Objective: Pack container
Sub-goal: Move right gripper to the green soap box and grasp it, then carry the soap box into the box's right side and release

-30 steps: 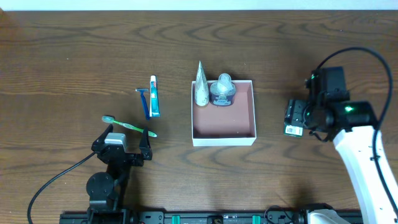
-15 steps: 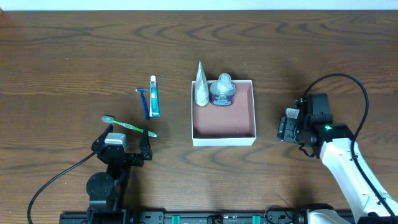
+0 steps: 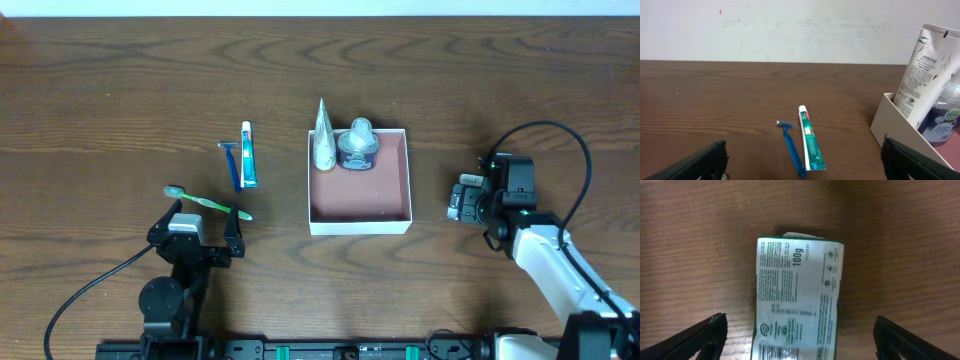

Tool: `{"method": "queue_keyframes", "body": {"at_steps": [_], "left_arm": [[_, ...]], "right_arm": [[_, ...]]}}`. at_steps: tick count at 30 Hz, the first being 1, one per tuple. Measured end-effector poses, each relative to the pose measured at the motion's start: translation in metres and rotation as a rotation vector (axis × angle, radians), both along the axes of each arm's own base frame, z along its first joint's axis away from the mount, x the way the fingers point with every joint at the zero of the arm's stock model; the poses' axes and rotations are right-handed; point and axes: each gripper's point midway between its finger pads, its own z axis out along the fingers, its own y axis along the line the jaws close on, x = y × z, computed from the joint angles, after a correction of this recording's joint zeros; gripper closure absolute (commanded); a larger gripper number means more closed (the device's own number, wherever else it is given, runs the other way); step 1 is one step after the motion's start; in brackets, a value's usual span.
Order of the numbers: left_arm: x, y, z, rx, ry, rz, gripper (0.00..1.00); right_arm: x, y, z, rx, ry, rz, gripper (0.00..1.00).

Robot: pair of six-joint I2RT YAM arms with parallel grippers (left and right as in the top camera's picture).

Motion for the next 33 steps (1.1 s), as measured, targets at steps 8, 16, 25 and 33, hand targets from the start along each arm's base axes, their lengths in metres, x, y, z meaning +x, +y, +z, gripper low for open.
{"method": "queue_keyframes", "body": {"at_steps": [8, 16, 25, 33], "left_arm": [[0.0, 0.0, 0.0, 0.0, 0.0, 0.0, 0.02], [0.0, 0.0, 0.0, 0.0, 0.0, 0.0, 0.02], [0.0, 0.0, 0.0, 0.0, 0.0, 0.0, 0.02], [0.0, 0.0, 0.0, 0.0, 0.0, 0.0, 0.02]], "right_arm": [[0.002, 0.0, -0.024, -0.013, 0.049, 0.025, 0.09], [0.007, 0.0, -0.027, -0.01, 0.04, 0.056, 0.34], [0.009, -0.004, -0.026, -0.018, 0.032, 0.054, 0.5], [0.013, 0.006, -0.017, 0.038, 0.071, 0.078, 0.53]]}}
